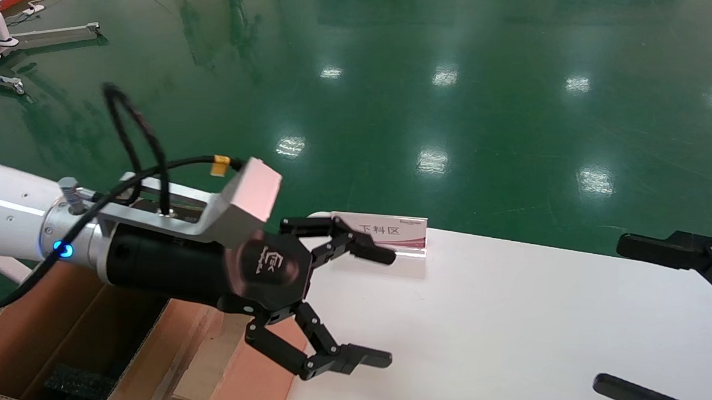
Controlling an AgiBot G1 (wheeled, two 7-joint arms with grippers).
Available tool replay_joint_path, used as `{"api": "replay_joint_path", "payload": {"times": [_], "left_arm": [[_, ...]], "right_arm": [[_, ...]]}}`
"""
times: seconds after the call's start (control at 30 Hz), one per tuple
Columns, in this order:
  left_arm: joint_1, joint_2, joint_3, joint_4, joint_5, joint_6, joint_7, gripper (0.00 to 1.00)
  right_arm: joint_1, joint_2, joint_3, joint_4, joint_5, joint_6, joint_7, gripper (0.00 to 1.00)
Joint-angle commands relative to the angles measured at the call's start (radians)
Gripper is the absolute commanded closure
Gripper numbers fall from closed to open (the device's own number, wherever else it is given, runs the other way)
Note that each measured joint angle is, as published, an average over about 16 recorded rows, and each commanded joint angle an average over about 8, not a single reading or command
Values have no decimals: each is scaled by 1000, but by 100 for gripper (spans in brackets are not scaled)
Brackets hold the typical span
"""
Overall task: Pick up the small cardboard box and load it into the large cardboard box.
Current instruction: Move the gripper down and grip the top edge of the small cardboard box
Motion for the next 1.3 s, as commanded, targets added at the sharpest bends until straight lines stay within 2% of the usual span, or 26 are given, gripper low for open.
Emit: {"api": "replay_joint_path", "payload": {"times": [0.03,0.2,0.37,0.63,1.07,1.3], "left_arm": [[-25,-4,23,-8,33,7,-41,0],[-143,29,109,-15,177,66,-252,0],[-295,81,240,-5,325,125,-484,0],[-506,156,439,16,467,174,-774,0],[-748,232,676,-1,609,194,-1053,0],[-845,250,818,-14,631,196,-1172,0]], "right_arm": [[0,0,0,0,0,0,0,0],[0,0,0,0,0,0,0,0],[0,0,0,0,0,0,0,0],[0,0,0,0,0,0,0,0],[0,0,0,0,0,0,0,0],[0,0,0,0,0,0,0,0]]}}
